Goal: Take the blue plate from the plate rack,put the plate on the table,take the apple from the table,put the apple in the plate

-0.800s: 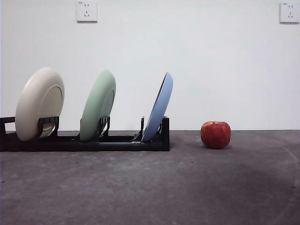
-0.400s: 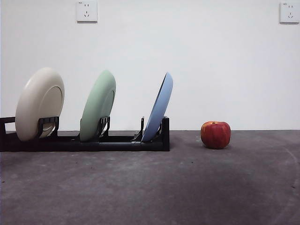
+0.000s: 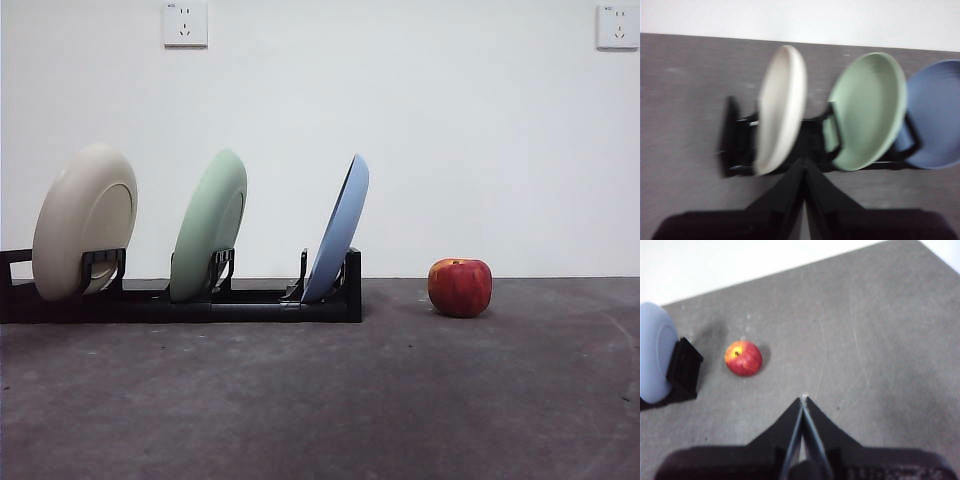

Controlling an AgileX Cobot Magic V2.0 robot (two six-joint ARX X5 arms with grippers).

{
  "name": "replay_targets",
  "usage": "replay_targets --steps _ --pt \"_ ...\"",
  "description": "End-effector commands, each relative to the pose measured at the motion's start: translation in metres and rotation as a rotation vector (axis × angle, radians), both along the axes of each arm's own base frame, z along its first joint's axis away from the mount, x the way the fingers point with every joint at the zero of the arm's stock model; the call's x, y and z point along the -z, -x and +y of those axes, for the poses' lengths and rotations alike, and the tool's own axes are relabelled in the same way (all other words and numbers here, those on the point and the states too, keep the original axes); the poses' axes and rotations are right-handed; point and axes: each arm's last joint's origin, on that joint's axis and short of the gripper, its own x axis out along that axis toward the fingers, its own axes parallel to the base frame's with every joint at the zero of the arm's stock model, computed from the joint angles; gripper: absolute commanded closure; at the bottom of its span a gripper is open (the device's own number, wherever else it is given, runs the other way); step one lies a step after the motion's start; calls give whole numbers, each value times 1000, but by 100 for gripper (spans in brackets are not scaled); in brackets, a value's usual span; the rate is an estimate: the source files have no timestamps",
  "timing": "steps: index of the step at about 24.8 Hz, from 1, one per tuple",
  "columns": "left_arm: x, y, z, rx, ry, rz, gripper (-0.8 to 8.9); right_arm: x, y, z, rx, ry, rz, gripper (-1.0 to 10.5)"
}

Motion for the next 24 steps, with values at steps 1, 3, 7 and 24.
replay_targets --steps 1,3,7,24 --pt "-9 -18 -5 111 67 16 819 1 -11 1 -43 -33 56 946" --pt "-16 -31 -9 178 100 35 819 3 -20 3 -105 -71 97 946" --pt "-27 -62 -25 302 149 127 819 12 -38 8 -228 -159 184 946" --pt "-11 -213 -186 735 252 372 817 43 -91 10 -277 -219 344 946"
